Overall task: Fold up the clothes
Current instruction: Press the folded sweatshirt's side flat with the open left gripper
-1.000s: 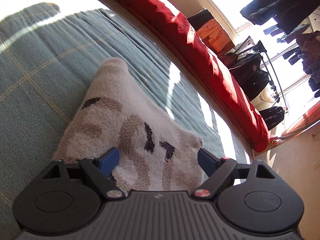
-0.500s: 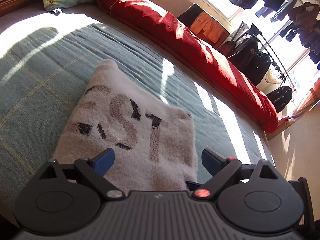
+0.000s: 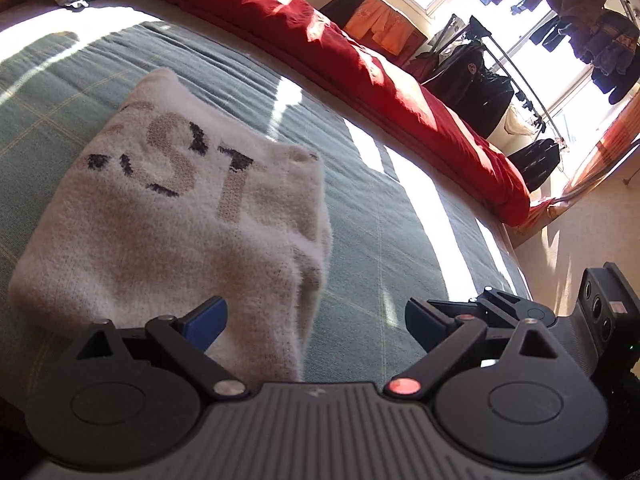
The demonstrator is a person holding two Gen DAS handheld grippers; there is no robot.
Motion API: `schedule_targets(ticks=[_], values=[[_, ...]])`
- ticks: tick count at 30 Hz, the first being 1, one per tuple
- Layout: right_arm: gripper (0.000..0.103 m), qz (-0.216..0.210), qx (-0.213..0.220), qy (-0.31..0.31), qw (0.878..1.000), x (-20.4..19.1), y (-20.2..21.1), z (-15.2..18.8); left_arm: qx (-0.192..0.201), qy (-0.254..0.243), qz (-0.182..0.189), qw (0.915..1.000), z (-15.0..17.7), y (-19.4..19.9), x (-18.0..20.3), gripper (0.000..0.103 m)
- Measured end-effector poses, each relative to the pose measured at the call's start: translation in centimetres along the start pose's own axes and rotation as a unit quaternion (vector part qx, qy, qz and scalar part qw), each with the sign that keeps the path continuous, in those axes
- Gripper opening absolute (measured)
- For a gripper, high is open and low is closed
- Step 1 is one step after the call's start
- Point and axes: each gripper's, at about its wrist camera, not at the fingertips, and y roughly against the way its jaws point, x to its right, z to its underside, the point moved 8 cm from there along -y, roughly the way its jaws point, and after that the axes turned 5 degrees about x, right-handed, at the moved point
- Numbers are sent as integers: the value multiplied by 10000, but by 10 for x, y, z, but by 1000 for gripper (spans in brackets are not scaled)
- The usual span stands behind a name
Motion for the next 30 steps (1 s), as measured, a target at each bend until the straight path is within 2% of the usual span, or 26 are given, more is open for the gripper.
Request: schedule_targets(ticks=[5, 9, 12, 19, 21, 25, 30], values=[[101, 384, -227, -302, 9985, 35, 26, 38, -249, -246, -192, 9992, 31, -29, 18, 97], [102, 751, -290, -552, 9952, 62, 53, 66, -73, -773, -612, 9951, 44, -26, 31, 97], [103, 952, -197, -913, 9911, 81, 76, 84, 93, -889, -826, 9926, 44, -18, 41, 97], [103, 1191, 2, -1701, 9782, 117, 120, 124, 322, -607, -1076, 9918, 37, -22, 46, 98], [103, 1235, 103, -1837, 9751, 125, 134, 132, 233, -482, -1135, 9921, 41, -28, 45, 100], [103, 1312, 324, -2076, 9688, 140, 157, 145, 90, -544, -1483, 9874, 47, -37, 46, 101], [103, 1299, 523, -2566, 9563, 161, 172, 158, 17, -648, -1728, 9828, 48, -37, 54, 102]])
